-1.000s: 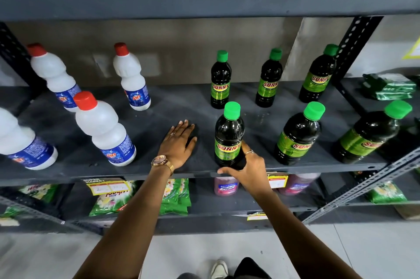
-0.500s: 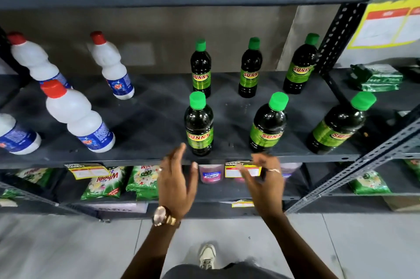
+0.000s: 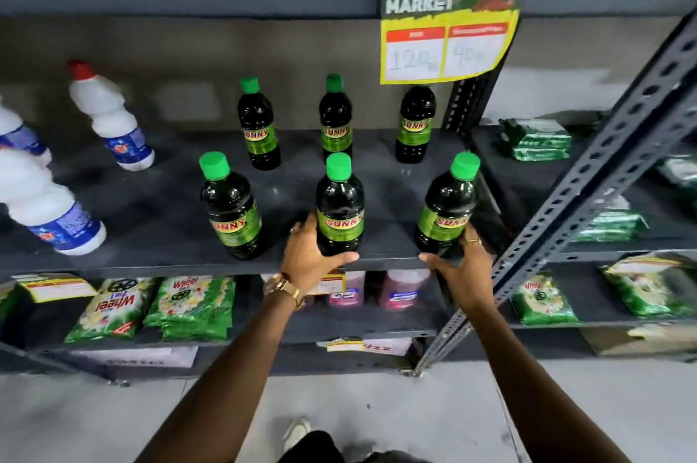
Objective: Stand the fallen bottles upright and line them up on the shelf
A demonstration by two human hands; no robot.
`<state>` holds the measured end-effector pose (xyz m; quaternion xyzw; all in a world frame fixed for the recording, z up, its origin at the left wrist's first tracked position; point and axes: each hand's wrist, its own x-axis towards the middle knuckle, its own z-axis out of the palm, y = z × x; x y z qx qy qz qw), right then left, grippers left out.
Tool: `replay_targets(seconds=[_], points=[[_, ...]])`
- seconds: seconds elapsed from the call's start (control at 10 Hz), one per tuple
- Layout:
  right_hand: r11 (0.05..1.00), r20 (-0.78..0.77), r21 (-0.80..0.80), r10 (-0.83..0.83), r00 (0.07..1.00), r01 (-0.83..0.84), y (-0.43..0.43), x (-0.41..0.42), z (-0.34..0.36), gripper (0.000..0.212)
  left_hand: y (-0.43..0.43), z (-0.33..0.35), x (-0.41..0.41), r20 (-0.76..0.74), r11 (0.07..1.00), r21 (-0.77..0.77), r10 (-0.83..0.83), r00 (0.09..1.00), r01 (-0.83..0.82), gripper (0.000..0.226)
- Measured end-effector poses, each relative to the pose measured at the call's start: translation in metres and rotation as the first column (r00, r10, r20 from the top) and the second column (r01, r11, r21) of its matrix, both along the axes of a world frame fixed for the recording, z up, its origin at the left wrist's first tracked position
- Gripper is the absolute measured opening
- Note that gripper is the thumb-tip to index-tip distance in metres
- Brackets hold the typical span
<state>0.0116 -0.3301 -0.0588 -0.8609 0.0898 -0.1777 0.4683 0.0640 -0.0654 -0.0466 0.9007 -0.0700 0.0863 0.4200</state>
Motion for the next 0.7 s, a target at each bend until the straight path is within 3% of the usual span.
replay_targets(seconds=[0.5,0.6,0.7], points=[[0.998,-0.02,-0.05,0.032,0.999,-0.033,0.001,0.002,-0.003,0.078,0.008,0.003,-0.002,-0.044,1.0,-0.013,-0.024,0.999,0.023,0.074],[0.998,0.001,0.059,0.031,1.0,-0.031,0.006,-0.007,0.01,0.085,0.005,0.01,-0.007,-0.057,0.997,-0.057,-0.046,0.997,0.043,0.078],[0.984,0.085,0.177,-0.05,0.995,0.035,0.009,-0.019,0.013,0.095,0.005,0.011,-0.015,-0.066,0.992,-0.122,-0.046,0.997,0.038,0.097]])
